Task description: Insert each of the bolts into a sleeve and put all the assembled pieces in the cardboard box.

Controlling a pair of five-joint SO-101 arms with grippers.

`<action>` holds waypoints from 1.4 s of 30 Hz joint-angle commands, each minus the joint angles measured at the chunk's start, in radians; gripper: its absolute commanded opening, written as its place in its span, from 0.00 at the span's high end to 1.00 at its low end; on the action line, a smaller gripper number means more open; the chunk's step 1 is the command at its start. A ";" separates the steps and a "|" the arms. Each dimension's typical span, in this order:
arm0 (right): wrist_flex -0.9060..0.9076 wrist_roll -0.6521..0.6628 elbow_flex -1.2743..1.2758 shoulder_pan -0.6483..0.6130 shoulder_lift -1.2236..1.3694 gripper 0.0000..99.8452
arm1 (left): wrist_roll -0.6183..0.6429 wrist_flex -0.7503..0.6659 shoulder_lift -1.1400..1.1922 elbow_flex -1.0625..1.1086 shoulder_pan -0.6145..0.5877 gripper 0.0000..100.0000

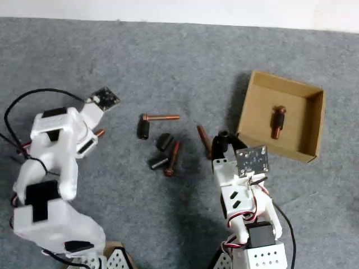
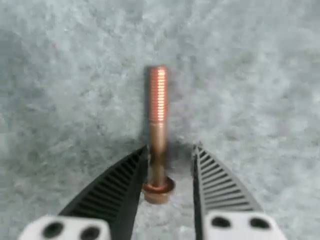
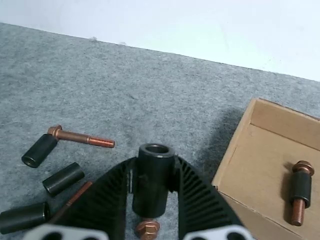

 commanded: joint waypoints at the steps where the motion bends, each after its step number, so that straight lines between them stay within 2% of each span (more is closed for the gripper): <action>1: -0.033 0.011 0.117 0.004 -0.012 1.00 | -0.012 -0.006 0.133 -0.122 -0.050 0.86; 9: -0.033 0.012 0.117 0.004 -0.012 1.00 | -0.081 0.175 0.325 -0.295 -0.050 0.87; 13: -0.033 0.012 0.117 0.004 -0.012 1.00 | -0.080 0.213 0.344 -0.346 -0.050 1.00; 19: -0.036 0.012 0.117 0.004 -0.012 1.00 | -0.086 0.307 0.343 -0.484 -0.053 1.00; 23: -0.036 0.012 0.117 0.004 -0.012 1.00 | -0.103 0.477 0.343 -0.702 -0.022 1.00; 25: -0.036 0.012 0.117 0.004 -0.012 1.00 | -0.224 0.620 0.343 -0.803 -0.001 1.00; 28: -0.036 0.012 0.117 0.004 -0.012 1.00 | -0.502 0.839 0.343 -0.905 0.016 1.00; 30: -0.036 0.012 0.117 0.004 -0.012 1.00 | -0.577 0.827 0.337 -0.915 0.015 1.00; 36: -0.036 0.012 0.117 0.004 -0.012 1.00 | -0.578 0.819 0.332 -0.928 0.038 1.00; 40: -0.036 0.012 0.117 0.004 -0.012 1.00 | -0.563 0.816 0.332 -0.926 0.068 0.99; 42: -0.036 0.012 0.117 0.004 -0.012 1.00 | -0.480 0.789 0.332 -0.926 0.074 0.99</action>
